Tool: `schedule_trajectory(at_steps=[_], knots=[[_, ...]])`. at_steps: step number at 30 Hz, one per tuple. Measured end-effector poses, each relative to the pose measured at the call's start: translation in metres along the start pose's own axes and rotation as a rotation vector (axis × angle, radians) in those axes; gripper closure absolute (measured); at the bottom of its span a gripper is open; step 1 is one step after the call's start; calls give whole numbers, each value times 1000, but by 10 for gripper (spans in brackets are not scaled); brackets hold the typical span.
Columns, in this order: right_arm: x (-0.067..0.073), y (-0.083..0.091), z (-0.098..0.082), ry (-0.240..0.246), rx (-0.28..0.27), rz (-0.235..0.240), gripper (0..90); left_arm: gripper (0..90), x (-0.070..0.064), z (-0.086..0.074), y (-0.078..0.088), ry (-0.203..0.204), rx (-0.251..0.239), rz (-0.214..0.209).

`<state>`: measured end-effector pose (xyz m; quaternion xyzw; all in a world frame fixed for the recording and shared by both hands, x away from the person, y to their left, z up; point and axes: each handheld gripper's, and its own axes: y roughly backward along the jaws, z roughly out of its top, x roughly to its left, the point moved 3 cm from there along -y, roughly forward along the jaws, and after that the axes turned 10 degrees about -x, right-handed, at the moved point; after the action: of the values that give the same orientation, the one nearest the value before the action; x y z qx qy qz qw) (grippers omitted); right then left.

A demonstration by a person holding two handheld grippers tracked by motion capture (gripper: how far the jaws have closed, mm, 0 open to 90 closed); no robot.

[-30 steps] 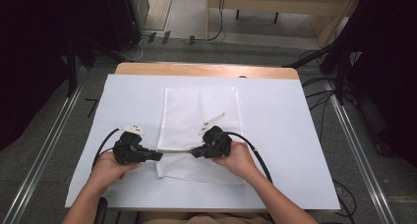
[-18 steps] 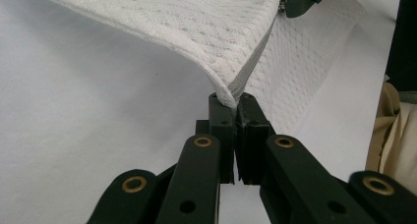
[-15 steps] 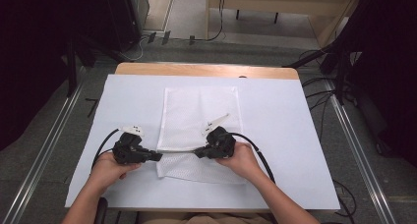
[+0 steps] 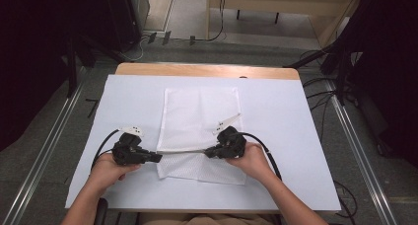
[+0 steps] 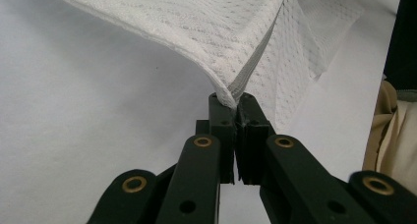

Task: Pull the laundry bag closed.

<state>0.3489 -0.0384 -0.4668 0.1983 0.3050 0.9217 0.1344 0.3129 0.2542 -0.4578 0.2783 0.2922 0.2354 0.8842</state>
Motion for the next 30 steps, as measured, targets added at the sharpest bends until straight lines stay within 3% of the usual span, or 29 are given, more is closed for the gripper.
schedule_trajectory(at_steps=[14, 21, 30], knots=[[-8, 15, -12, -37, 13, -22, 883, 883, 1, -1, 1, 5, -4, -4], [-10, 19, -15, -21, 4, -22, 884, 882, 2, -1, 3, 12, -12, 0], [-12, 29, -21, -36, -4, -32, 883, 882, 3, -1, 4, 12, -13, 4]])
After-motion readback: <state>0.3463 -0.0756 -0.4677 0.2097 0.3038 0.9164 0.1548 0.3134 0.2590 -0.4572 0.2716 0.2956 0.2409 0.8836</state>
